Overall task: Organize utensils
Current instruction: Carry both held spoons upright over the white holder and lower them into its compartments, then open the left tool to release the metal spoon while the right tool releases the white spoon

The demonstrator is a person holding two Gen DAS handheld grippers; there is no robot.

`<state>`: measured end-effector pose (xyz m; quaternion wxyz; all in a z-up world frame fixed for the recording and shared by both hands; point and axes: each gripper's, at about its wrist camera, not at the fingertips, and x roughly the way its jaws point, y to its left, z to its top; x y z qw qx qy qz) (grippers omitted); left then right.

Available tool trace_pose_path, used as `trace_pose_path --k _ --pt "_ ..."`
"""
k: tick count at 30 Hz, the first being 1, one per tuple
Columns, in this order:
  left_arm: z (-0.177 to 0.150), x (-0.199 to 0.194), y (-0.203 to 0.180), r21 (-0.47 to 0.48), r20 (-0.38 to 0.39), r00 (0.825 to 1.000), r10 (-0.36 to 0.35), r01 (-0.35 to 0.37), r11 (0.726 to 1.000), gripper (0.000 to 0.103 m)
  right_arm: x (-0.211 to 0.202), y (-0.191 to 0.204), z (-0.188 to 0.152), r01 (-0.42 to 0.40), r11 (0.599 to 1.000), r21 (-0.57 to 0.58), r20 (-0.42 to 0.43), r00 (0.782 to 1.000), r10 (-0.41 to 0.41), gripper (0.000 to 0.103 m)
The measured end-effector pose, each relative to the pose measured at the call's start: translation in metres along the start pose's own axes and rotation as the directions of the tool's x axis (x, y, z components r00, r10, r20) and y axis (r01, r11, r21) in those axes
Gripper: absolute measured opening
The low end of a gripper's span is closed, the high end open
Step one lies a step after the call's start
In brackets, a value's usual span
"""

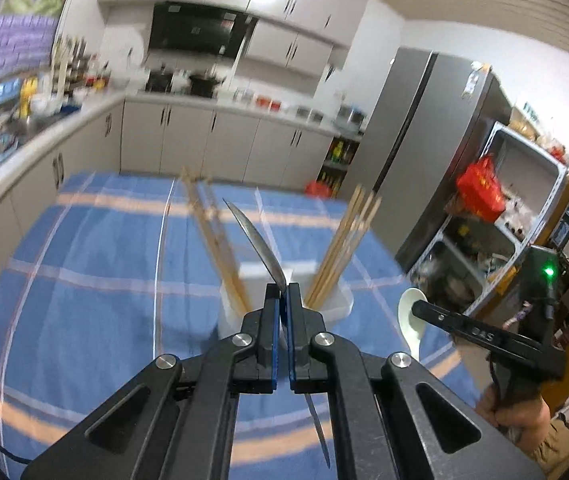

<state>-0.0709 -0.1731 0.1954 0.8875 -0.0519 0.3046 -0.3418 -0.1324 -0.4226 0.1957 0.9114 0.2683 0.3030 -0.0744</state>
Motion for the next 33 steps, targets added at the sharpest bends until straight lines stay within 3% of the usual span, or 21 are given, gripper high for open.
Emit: trace_pose_path --k 2,8,13,19,25,33 --pt "0.016 0.003 -0.009 0.033 0.055 0.998 0.001 -0.003 0.999 0.003 -0.004 0.011 0.015 -0.013 1.0 -0.017 0.049 0.999 0.014 0.003" --pt "0.05 0.037 -0.032 0.136 0.204 0.974 0.094 -0.123 0.983 0.003 0.019 0.051 0.05 0.068 0.99 -0.126 0.199 0.979 -0.042 0.003" --pt "0.052 0.074 -0.047 0.231 0.316 0.925 0.212 -0.292 0.928 0.003 0.045 0.065 0.059 0.182 0.969 -0.168 0.32 0.94 -0.121 0.004" --pt "0.04 0.11 -0.056 0.29 0.345 0.902 0.259 -0.365 0.885 0.003 0.069 0.063 0.059 0.252 0.955 -0.153 0.373 0.91 -0.181 0.004" --pt "0.023 0.133 -0.056 0.325 0.313 0.906 0.284 -0.383 0.865 0.003 0.087 0.049 0.053 0.269 0.957 -0.112 0.357 0.909 -0.214 0.004" --pt "0.013 0.144 -0.048 0.324 0.256 0.919 0.301 -0.374 0.869 0.003 0.091 0.044 0.037 0.252 0.961 -0.114 0.319 0.925 -0.205 0.004"
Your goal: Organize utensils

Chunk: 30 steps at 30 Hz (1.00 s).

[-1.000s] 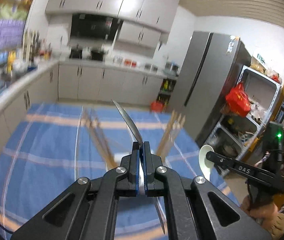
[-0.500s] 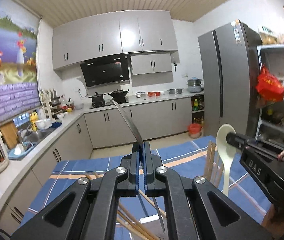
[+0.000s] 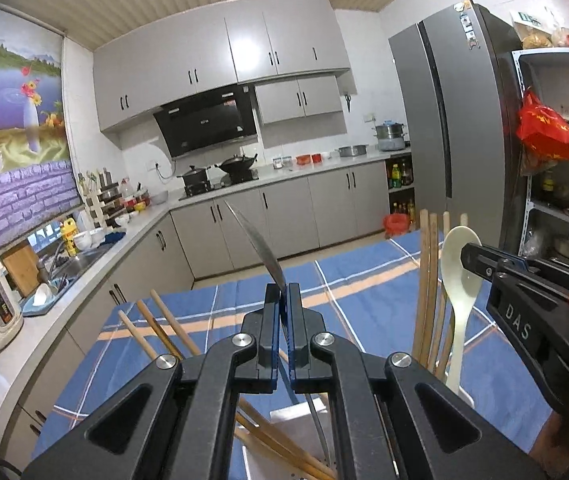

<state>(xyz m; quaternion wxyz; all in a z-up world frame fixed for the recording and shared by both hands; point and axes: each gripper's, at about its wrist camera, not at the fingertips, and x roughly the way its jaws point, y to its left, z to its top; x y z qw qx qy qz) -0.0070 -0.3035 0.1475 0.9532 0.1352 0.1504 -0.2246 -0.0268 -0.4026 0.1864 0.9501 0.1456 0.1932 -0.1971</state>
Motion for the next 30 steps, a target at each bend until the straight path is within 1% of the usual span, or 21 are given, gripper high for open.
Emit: trace_pose_path --k 6,11,13,14,15,16,17,18,23,28,30 --pt "-0.007 -0.002 0.001 -0.009 -0.032 0.999 -0.006 0.006 1.0 0.003 -0.008 -0.001 -0.011 -0.017 1.0 0.001 -0.019 1.0 0.017 0.004" --pt "-0.009 -0.004 0.004 -0.036 -0.053 0.999 0.0 -0.001 0.999 0.003 -0.012 -0.005 -0.021 -0.026 0.999 0.019 -0.041 0.999 0.027 0.005" --pt "-0.009 -0.008 0.003 -0.043 -0.05 0.999 -0.001 -0.001 0.999 0.011 -0.012 -0.009 -0.023 -0.034 0.999 0.033 -0.056 0.998 0.036 0.009" --pt "-0.008 -0.009 0.003 -0.047 -0.048 0.999 -0.005 0.003 0.999 0.02 -0.012 -0.012 -0.024 -0.038 0.998 0.04 -0.059 0.997 0.041 0.018" --pt "-0.009 -0.011 0.002 -0.049 -0.044 0.999 -0.006 0.004 0.999 0.03 -0.013 -0.015 -0.025 -0.042 0.998 0.051 -0.061 0.997 0.045 0.024" --pt "-0.008 -0.014 0.002 -0.053 -0.033 0.999 -0.003 0.001 0.999 0.034 -0.015 -0.015 -0.027 -0.043 0.997 0.058 -0.06 0.997 0.046 0.032" --pt "-0.008 -0.017 0.002 -0.055 -0.02 1.0 0.001 -0.002 0.999 0.038 -0.017 -0.017 -0.027 -0.042 0.997 0.062 -0.058 0.997 0.046 0.033" --pt "-0.007 -0.02 0.0 -0.054 -0.011 1.0 -0.001 0.0 0.999 0.04 -0.019 -0.016 -0.027 -0.042 0.997 0.063 -0.059 0.997 0.046 0.033" --pt "-0.004 -0.03 -0.005 -0.052 -0.004 1.0 -0.019 0.019 0.998 0.04 -0.031 -0.02 -0.024 -0.048 0.996 0.082 -0.048 0.997 0.052 0.034" --pt "-0.002 -0.044 -0.005 -0.065 -0.001 1.0 -0.029 0.029 0.997 0.041 -0.051 -0.026 -0.021 -0.044 0.992 0.12 -0.029 0.998 0.047 0.037" --pt "0.0 -0.055 -0.004 -0.068 0.0 1.0 -0.026 0.026 0.997 0.047 -0.061 -0.032 -0.021 -0.045 0.989 0.144 -0.024 0.999 0.049 0.039"
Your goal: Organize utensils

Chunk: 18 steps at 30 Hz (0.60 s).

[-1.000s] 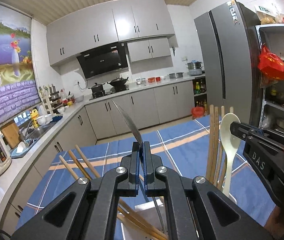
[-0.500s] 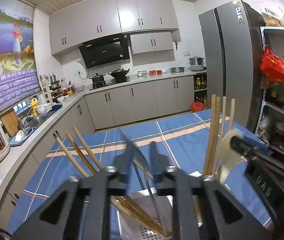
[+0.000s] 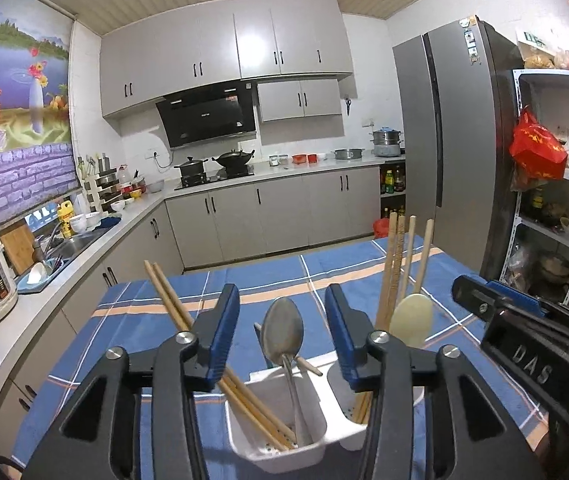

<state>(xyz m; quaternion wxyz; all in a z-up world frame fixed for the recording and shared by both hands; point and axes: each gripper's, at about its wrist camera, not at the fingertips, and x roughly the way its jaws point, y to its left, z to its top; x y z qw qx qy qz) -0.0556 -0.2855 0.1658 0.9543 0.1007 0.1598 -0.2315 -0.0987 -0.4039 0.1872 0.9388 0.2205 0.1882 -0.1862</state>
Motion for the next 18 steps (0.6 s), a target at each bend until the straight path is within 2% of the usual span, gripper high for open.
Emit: trace_pose_path --k 1,3,5,11,18 --pt "0.001 -0.006 0.0 -0.002 0.002 1.0 0.003 -0.003 1.0 0.049 -0.005 -0.002 0.0 0.0 1.0 0.008 0.002 1.0 0.0 0.042" --pt "0.001 -0.025 0.003 -0.013 0.015 1.0 0.01 -0.01 1.0 0.059 -0.017 -0.005 -0.001 0.004 1.0 0.016 0.004 1.0 -0.004 0.048" --pt "0.001 -0.041 0.007 -0.022 0.027 0.999 0.02 -0.019 1.0 0.065 -0.027 -0.008 -0.003 0.009 1.0 0.014 -0.002 1.0 -0.009 0.05" --pt "-0.005 -0.091 0.012 -0.018 0.013 0.999 0.051 -0.051 0.999 0.069 -0.062 -0.009 -0.014 0.02 1.0 0.018 -0.018 1.0 -0.02 0.054" --pt "-0.016 -0.147 0.022 -0.073 -0.04 0.997 0.069 -0.072 0.995 0.078 -0.116 -0.007 -0.026 0.023 1.0 0.011 -0.016 1.0 -0.023 0.059"
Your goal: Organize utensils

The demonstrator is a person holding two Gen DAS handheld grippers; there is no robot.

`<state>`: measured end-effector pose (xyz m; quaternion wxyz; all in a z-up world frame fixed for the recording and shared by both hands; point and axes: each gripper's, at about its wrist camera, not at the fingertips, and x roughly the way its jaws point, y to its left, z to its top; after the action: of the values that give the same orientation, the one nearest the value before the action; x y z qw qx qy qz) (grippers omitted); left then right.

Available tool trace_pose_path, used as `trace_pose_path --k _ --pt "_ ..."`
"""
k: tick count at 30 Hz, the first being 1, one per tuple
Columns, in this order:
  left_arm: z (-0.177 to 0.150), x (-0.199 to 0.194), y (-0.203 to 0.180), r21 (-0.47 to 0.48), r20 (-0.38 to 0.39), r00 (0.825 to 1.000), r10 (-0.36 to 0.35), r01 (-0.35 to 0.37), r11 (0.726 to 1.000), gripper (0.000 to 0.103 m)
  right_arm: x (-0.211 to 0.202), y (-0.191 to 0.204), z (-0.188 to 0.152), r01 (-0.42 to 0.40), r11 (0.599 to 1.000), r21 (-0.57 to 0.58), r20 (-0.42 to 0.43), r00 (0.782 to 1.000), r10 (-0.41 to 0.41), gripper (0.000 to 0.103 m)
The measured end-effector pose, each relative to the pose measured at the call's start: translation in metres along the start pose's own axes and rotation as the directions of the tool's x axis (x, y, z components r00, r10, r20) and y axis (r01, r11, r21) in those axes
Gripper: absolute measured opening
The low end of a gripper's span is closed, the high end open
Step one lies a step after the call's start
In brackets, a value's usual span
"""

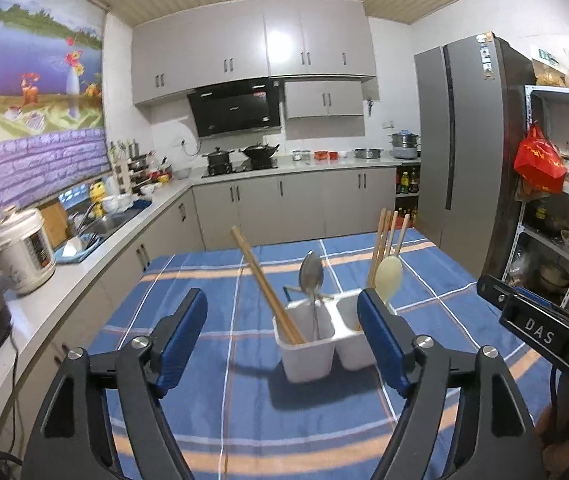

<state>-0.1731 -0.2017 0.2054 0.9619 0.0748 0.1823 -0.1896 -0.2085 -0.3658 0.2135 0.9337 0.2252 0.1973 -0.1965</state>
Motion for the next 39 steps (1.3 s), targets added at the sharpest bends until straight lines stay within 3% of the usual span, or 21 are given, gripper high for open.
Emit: trace_pose_path --k 7,12,18,26,32,39 --pt "-0.005 -0.043 0.015 -0.055 -0.026 0.999 0.027 -0.029 0.998 0.089 -0.048 0.009 -0.008 0.003 0.999 -0.044 0.019 1.0 -0.002 0.065" --pt "-0.006 -0.073 0.02 -0.096 0.023 0.997 0.072 -0.07 0.993 0.099 -0.074 0.012 -0.012 0.005 0.996 -0.089 0.041 0.999 -0.001 0.069" --pt "-0.003 -0.103 0.014 -0.087 0.074 0.991 0.112 -0.105 0.991 0.102 -0.093 0.013 -0.017 0.011 0.993 -0.121 0.046 0.999 -0.005 0.07" --pt "-0.002 -0.121 0.007 -0.073 0.095 0.993 0.071 -0.065 0.995 0.103 -0.11 0.009 -0.021 0.026 0.992 -0.122 0.061 0.998 -0.019 0.072" --pt "-0.007 -0.124 0.006 -0.077 0.057 0.996 0.073 -0.069 0.995 0.103 -0.115 0.014 -0.027 0.023 0.991 -0.131 0.06 0.998 -0.015 0.074" --pt "-0.016 -0.124 0.012 -0.108 -0.001 1.0 0.027 -0.027 0.994 0.103 -0.117 0.021 -0.036 0.013 0.988 -0.151 0.046 0.999 -0.006 0.076"
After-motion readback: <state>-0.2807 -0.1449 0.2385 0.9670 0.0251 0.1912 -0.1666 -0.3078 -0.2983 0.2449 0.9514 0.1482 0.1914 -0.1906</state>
